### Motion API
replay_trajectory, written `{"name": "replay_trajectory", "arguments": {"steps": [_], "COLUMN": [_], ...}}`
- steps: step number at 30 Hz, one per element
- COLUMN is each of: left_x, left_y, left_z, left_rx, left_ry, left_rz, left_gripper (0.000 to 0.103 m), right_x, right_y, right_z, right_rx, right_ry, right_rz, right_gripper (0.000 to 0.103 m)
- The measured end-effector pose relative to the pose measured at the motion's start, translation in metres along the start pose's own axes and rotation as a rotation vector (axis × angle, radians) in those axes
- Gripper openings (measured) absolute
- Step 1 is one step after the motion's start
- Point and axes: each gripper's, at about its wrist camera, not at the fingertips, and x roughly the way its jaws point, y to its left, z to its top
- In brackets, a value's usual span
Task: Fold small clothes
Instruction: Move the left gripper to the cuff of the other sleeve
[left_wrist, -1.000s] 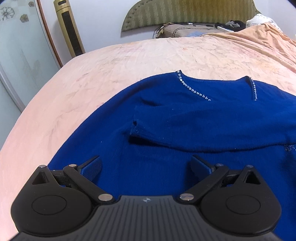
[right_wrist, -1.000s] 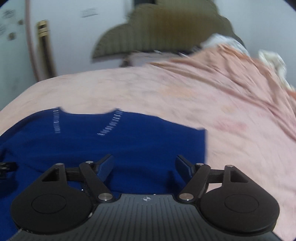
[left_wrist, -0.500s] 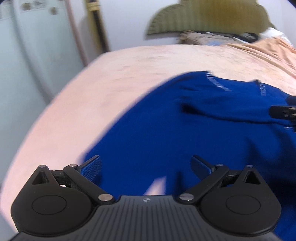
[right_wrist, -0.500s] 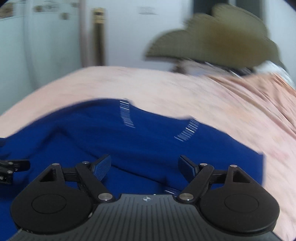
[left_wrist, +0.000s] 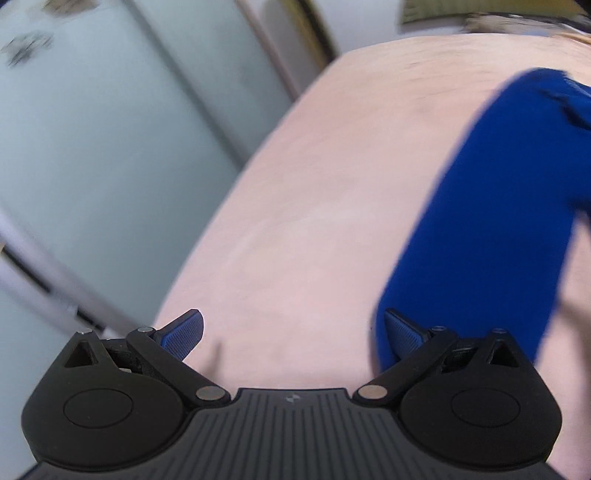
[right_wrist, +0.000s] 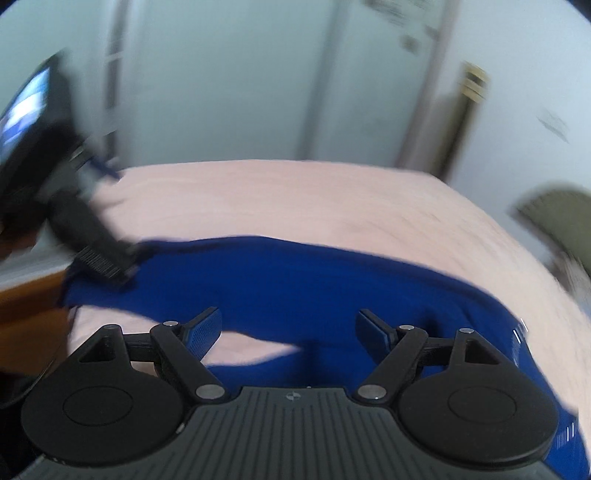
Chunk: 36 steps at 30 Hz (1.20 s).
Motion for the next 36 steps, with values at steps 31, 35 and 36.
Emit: {"name": "replay_trajectory", "arguments": {"steps": [31,35,36], "left_x": [-0.001,0.001,0.002], "left_y": [0.060,0.040,0.040], "left_z": [0.020,0.022,0.022], "left_rx": [-0.309,-0.263,-0.253], "left_ry": [-0.040,-0.051,-0.059], "left_rz": [0.069,-0.010,-0.040], "left_gripper": [0.103,0.103,0.103], "right_x": [0.042,0.046,0.049], "right_y": [-0.052,-0.067,-0.068], "right_z": [0.040,0.021,0.018], "right_rx": [0.353,0.339,0.350], "right_ry": [-0.125,-0.012,0.014], "right_rz": [0.175,0.029,-0.003], "right_gripper": [0.023,0.043,0.043]}}
